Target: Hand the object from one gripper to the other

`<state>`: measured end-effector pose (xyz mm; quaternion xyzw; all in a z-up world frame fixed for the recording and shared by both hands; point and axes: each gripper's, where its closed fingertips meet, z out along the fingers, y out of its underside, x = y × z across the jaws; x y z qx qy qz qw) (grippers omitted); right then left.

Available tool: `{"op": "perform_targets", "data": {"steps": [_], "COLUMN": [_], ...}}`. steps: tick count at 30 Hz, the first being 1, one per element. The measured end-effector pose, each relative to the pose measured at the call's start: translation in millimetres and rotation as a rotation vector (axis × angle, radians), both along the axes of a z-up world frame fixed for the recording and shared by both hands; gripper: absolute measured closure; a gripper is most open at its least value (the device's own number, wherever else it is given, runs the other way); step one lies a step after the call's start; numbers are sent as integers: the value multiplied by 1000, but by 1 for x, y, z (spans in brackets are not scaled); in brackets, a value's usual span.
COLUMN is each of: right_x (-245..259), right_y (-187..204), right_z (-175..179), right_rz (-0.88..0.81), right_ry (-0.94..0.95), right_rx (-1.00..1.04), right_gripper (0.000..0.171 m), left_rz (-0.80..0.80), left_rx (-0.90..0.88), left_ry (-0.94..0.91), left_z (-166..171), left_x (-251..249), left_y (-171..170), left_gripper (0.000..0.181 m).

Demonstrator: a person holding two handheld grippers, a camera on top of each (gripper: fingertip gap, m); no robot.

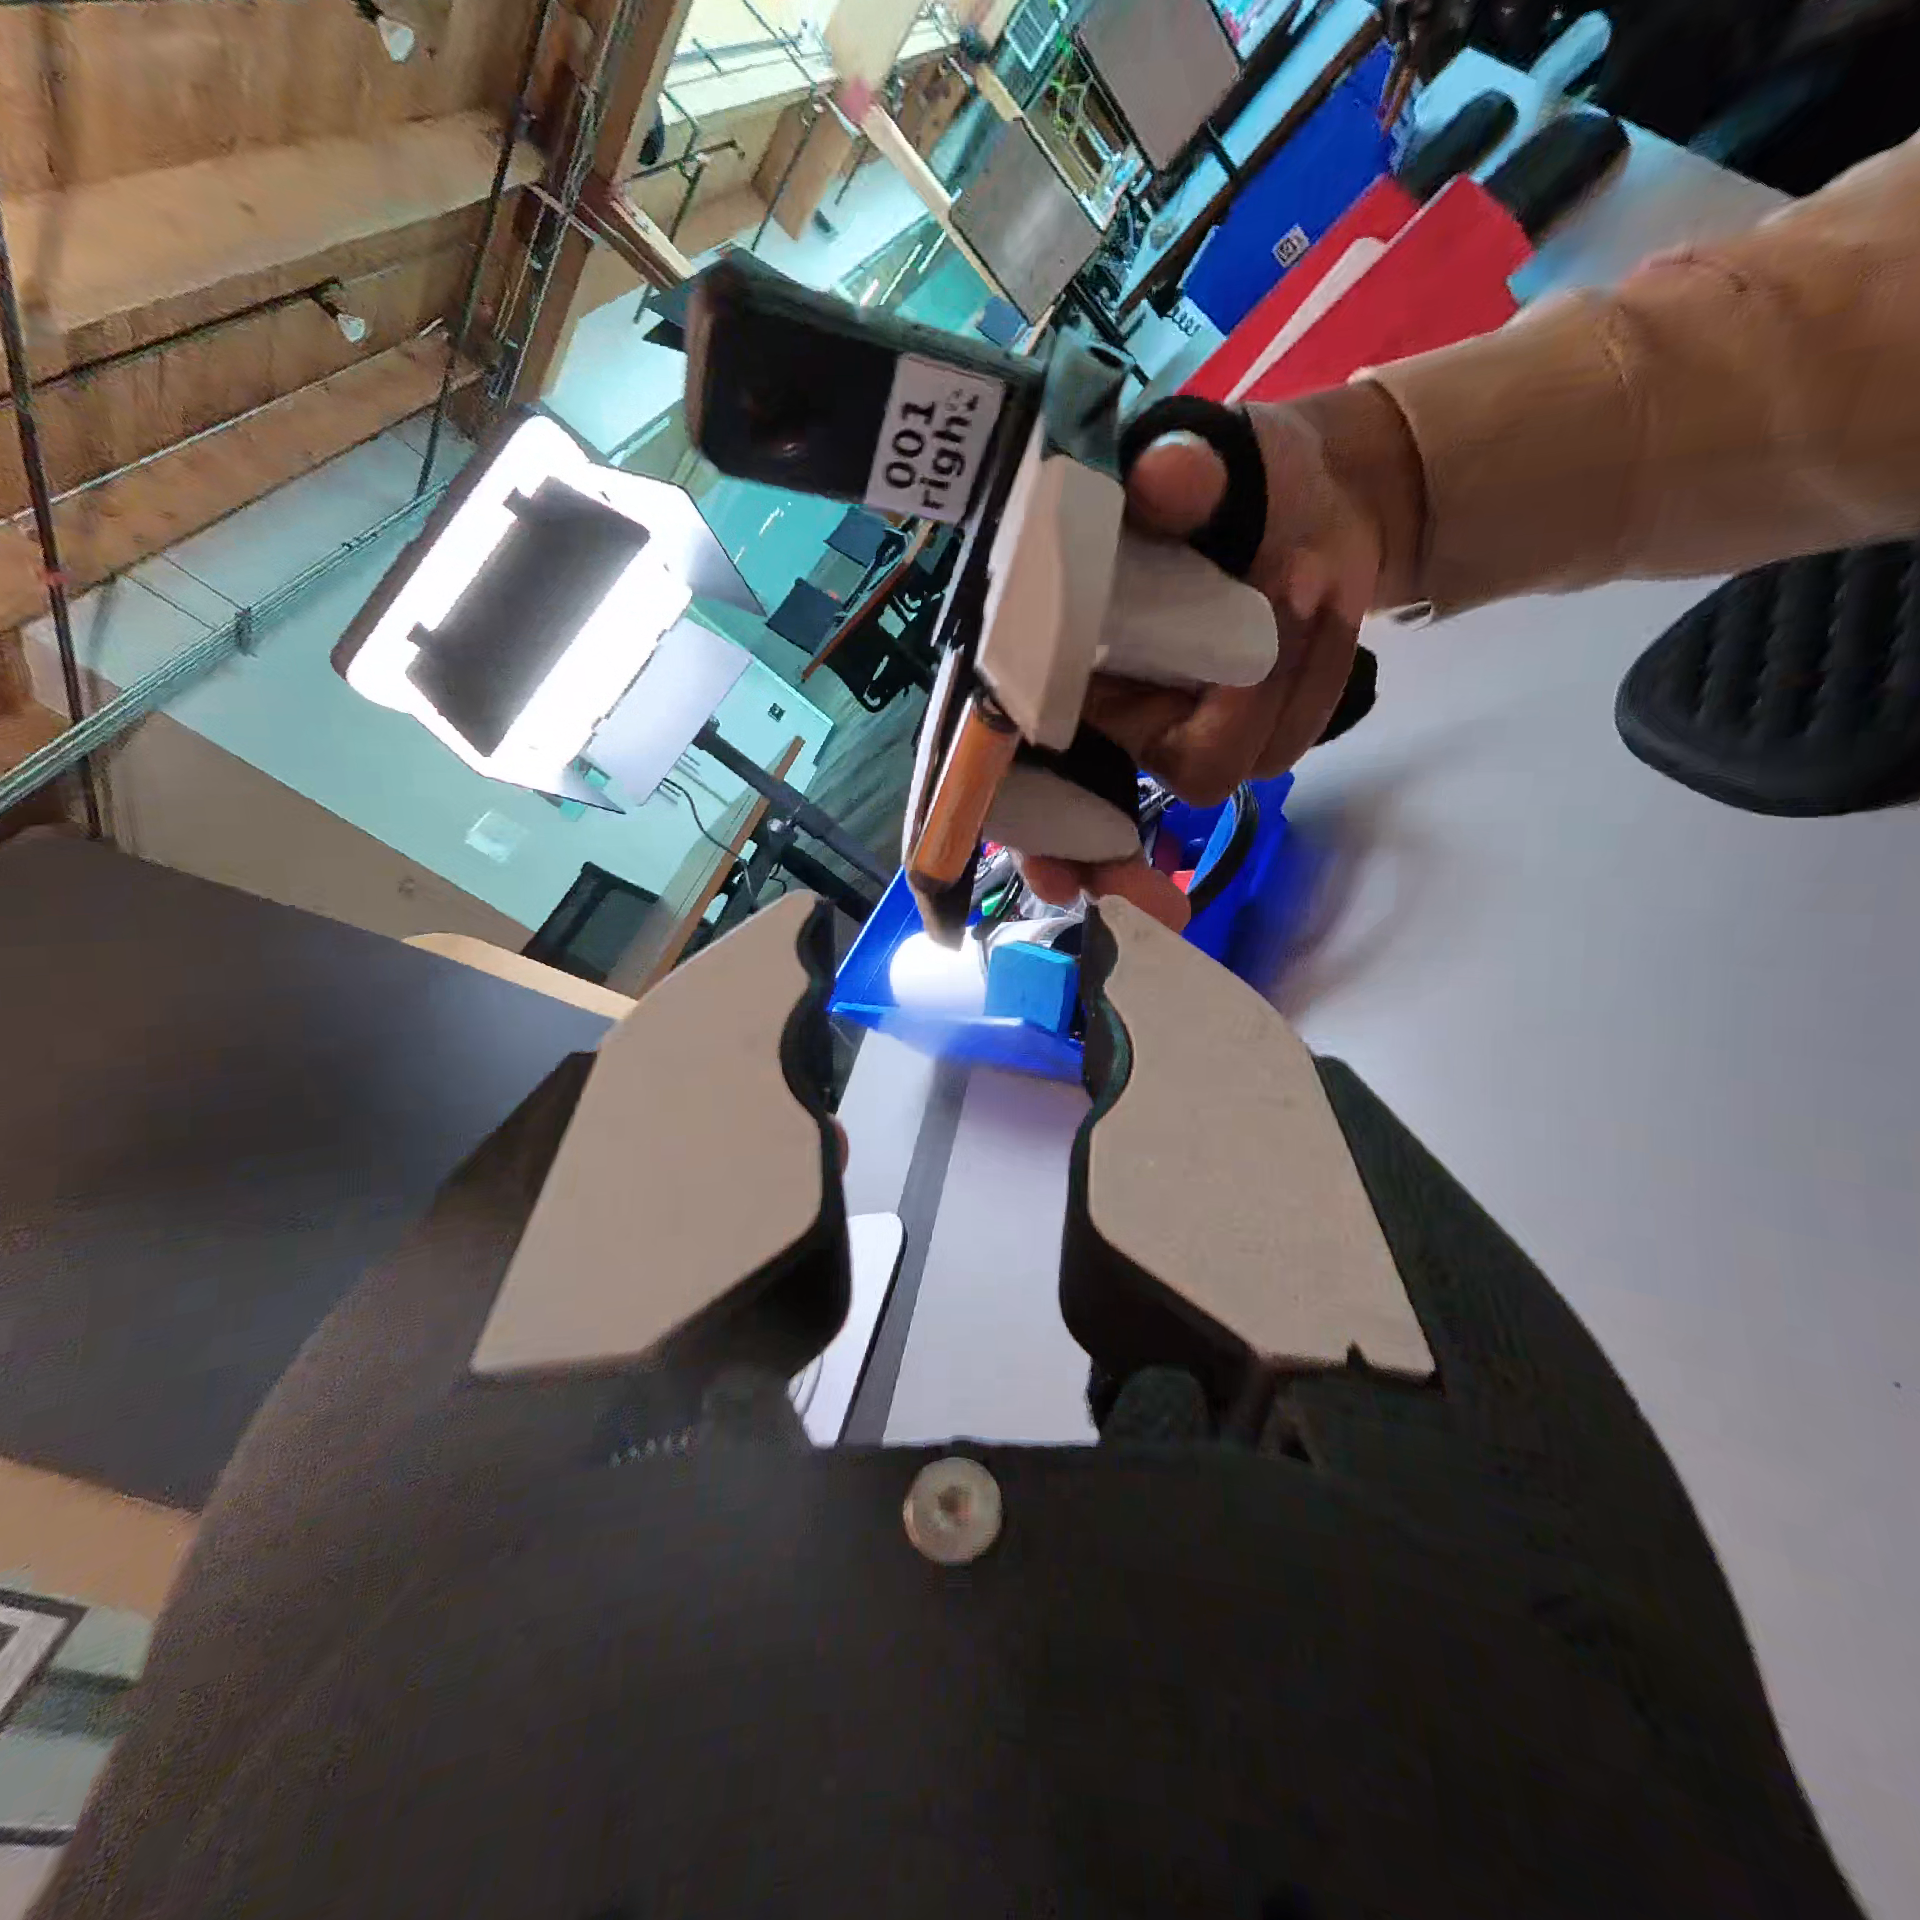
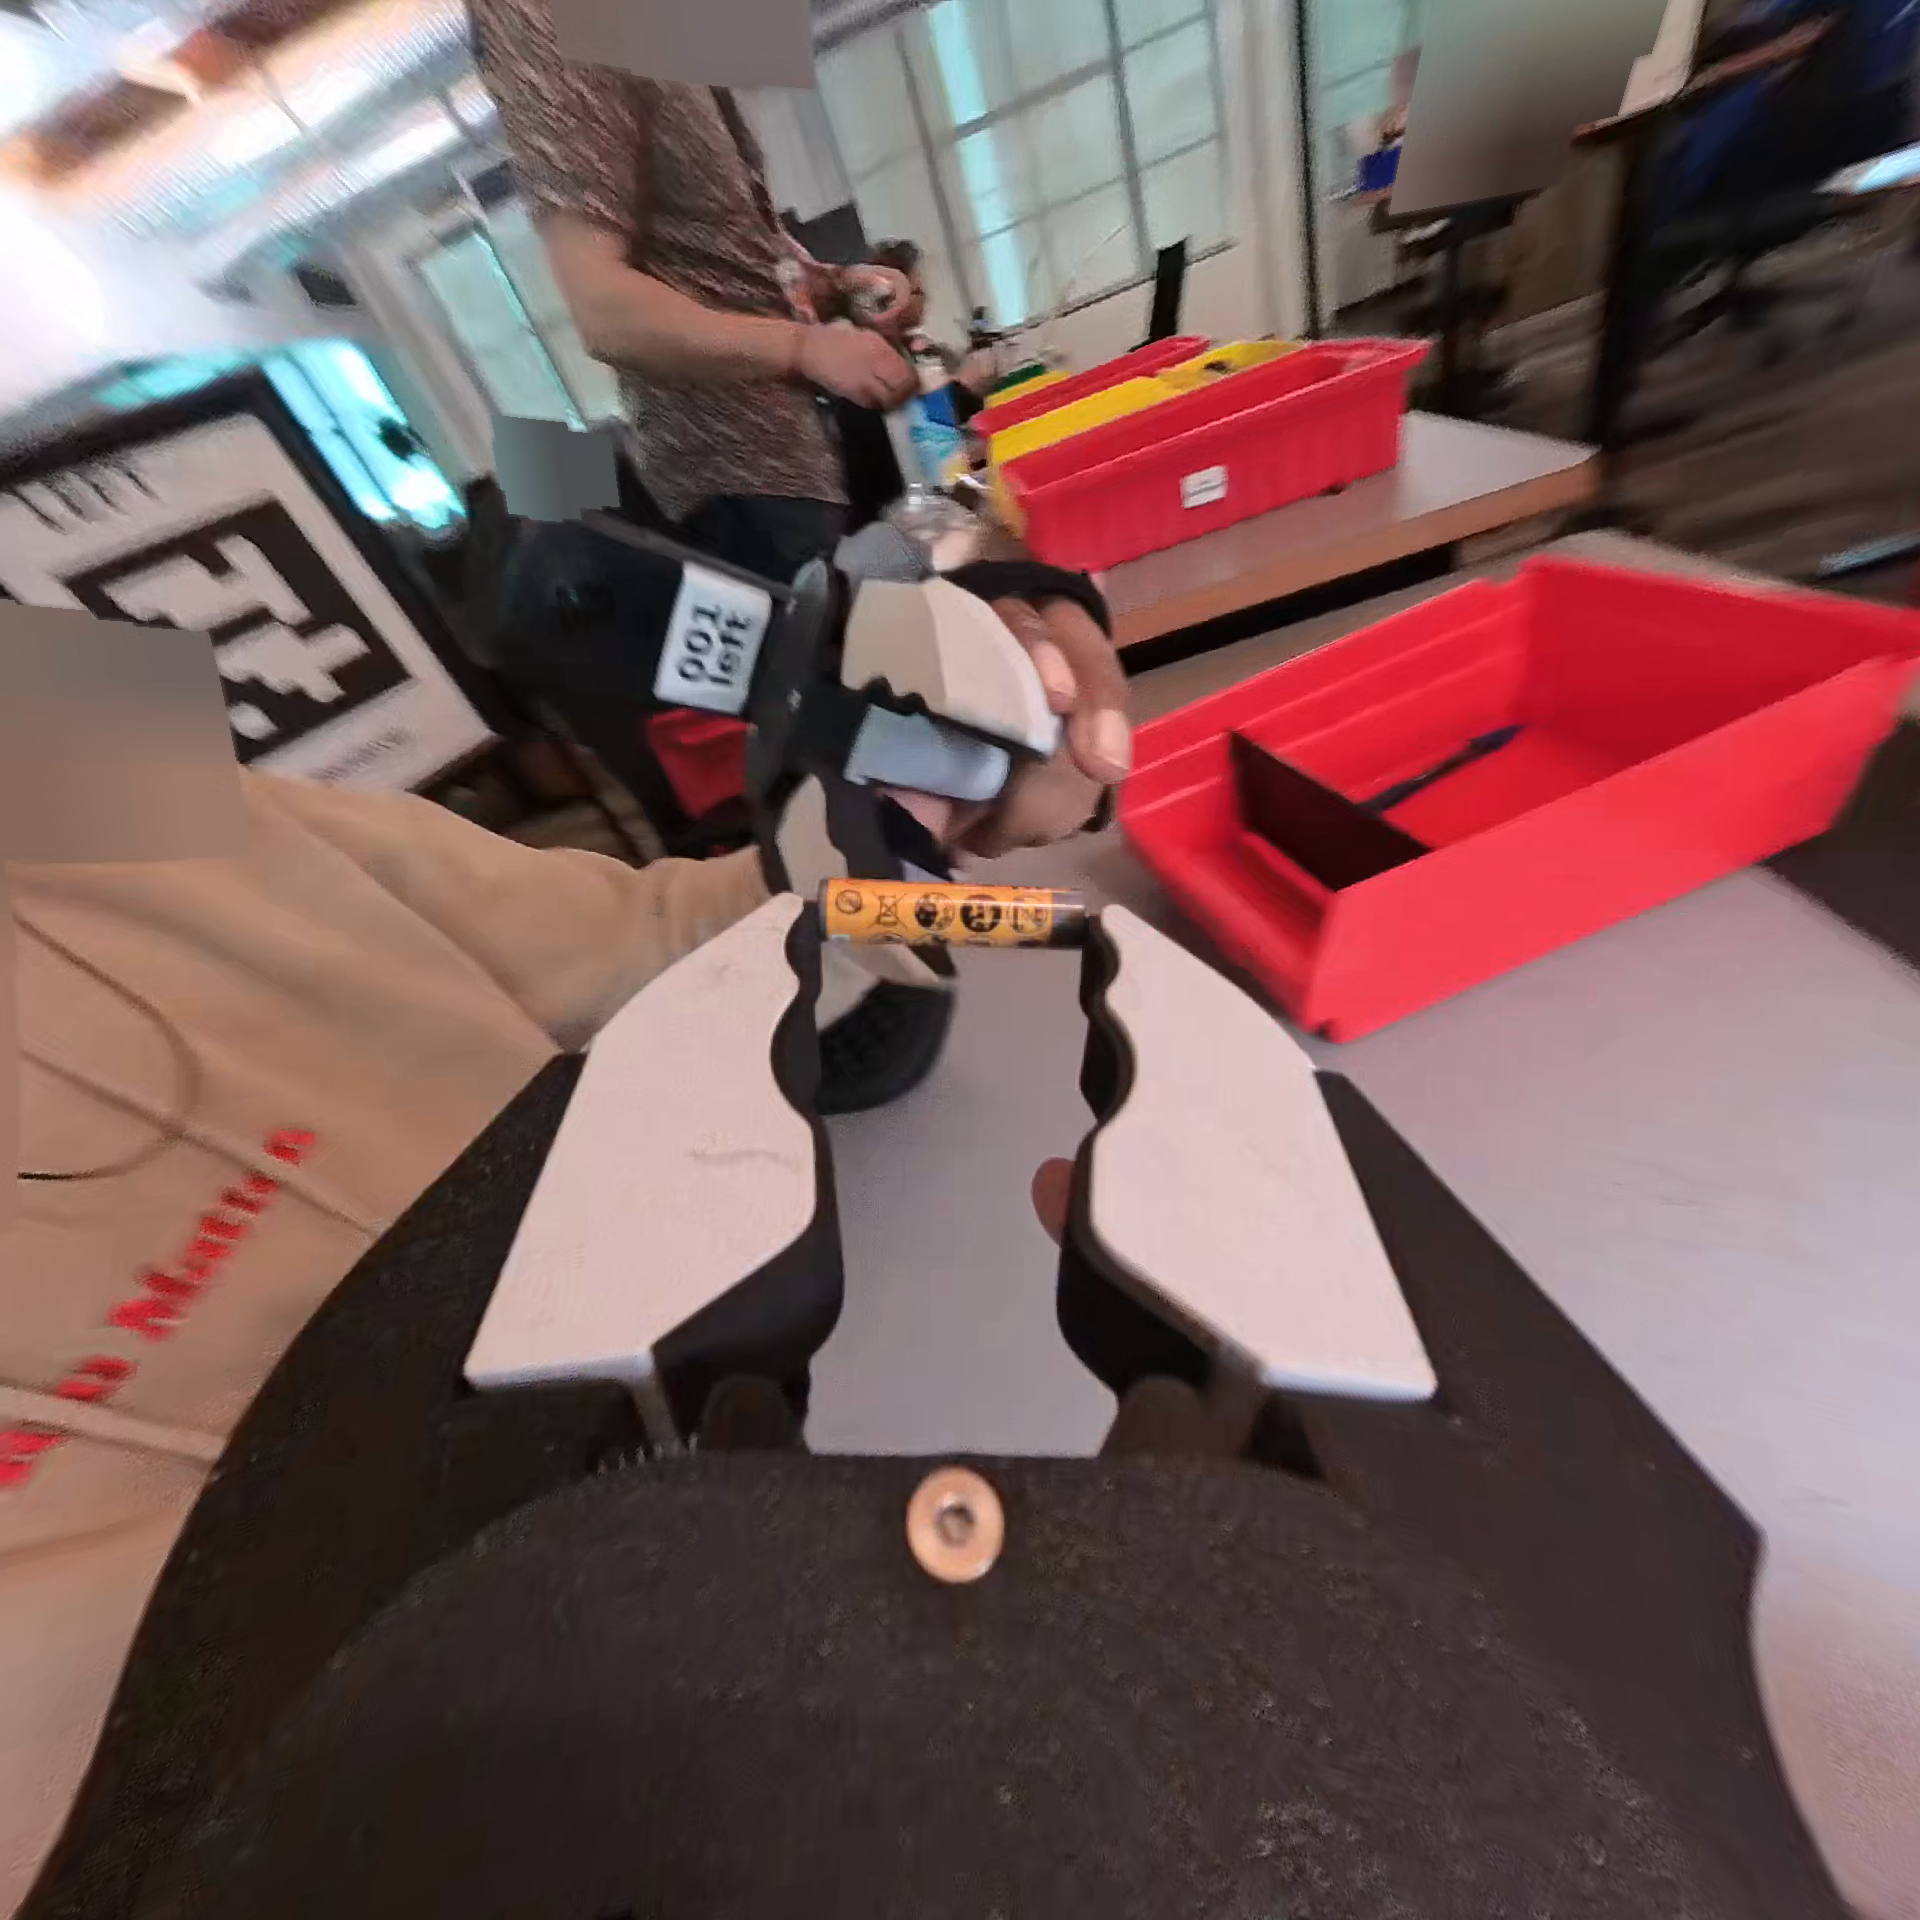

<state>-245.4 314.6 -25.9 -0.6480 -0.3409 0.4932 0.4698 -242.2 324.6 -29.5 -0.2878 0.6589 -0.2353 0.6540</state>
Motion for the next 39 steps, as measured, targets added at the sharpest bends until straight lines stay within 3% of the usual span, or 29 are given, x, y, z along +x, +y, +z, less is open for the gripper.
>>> {"op": "perform_targets", "data": {"steps": [7, 10, 12, 14, 18, 20, 22, 34, 36, 39], "right_x": [-18, -17, -5, 12, 16, 8, -2, -14, -13, -3], "right_y": [0, 3, 12, 10, -3, 2, 4, -1, -1, 3], "right_z": [-16, -11, 3, 20, 14, -2, -7, -12, -13, -3], "right_rz": [71, 85, -5, -97, -211, -240, -252, -239, -223, -233], "right_ry": [16, 50, 61, 16, -322, -504, -548, -620, -605, -465], "right_rx": [-185, -195, -45, 225, 756, 875, 958, 1128, 1064, 854], "right_gripper": [124, 124, 121, 117, 117, 113, 110, 122, 122, 122], "left_rz": [-7, -2, -19, -133, -424, -495, -524, -575, -551, -406], "left_rx": [93, 28, -156, -474, -1088, -1256, -1336, -1411, -1340, -1060], "left_ry": [-1, -5, -26, -6, 133, 155, 206, 369, 326, 164], "left_z": [-10, -7, 0, 6, 15, 17, 12, -6, -4, 4], "left_x": [8, 8, 6, 3, -3, -3, -1, 4, 5, 2], "left_y": [-6, -4, 3, 1, -16, -18, -21, -38, -35, -15], "left_gripper": [170, 170, 170, 171, 170, 171, 171, 171, 165, 142]}}
